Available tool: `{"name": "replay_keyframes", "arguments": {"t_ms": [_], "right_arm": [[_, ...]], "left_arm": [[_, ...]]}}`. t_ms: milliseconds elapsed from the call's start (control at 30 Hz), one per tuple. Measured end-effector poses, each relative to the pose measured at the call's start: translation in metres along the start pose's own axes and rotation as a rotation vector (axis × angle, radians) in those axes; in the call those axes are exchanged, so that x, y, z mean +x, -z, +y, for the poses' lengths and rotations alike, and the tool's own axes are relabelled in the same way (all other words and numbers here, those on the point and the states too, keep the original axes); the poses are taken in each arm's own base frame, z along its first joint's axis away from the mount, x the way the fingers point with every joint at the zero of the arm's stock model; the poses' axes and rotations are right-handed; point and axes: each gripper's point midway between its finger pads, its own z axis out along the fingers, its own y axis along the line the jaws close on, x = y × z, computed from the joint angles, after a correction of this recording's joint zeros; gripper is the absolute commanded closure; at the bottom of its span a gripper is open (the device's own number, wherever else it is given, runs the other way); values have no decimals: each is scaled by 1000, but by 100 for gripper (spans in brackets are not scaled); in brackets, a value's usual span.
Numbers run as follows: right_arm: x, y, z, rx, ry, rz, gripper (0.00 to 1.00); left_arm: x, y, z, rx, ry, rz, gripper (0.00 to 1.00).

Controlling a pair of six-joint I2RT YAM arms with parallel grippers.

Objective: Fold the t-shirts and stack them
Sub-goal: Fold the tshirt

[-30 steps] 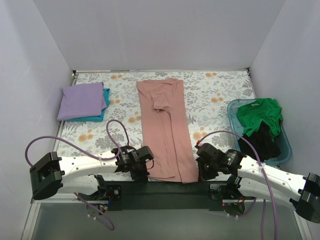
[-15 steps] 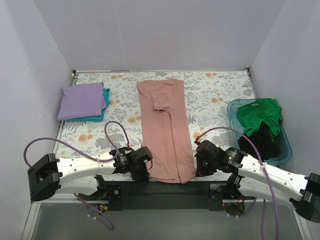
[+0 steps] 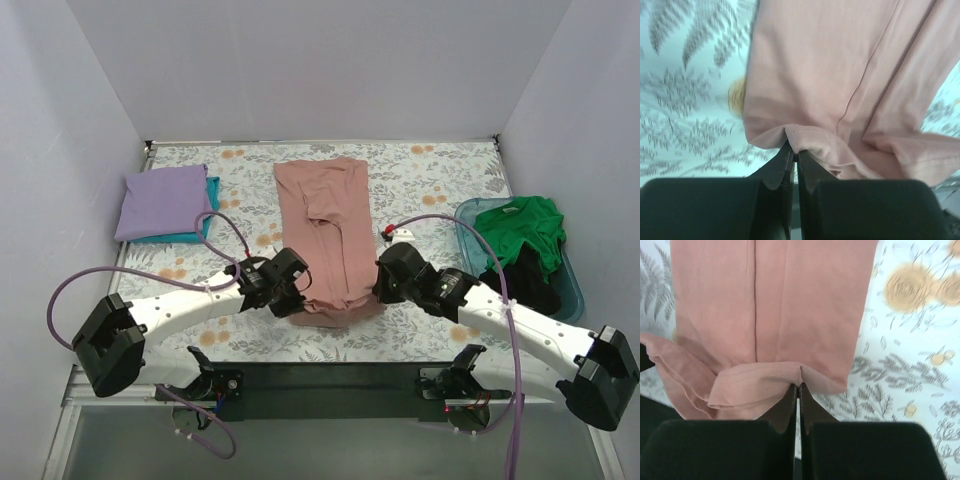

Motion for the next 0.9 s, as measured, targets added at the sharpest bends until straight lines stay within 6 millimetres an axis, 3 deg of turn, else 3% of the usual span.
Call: {"name": "replay_keyframes", "arguments": {"t_ms": [267, 467, 633, 900], "right_arm": [[-73, -27, -6, 31, -19, -142, 99], [-112, -48, -13, 35, -15, -184, 99], [-136, -66, -19, 24, -12, -189, 99], [-154, -85, -29, 20, -8, -178, 99]], "left_arm": [[-59, -11, -23, 21, 61, -94, 100], [-98, -22, -47, 22, 72, -139, 100], [-123, -31, -46, -5, 86, -169, 100], [-153, -47, -44, -51, 101, -200, 100]]}}
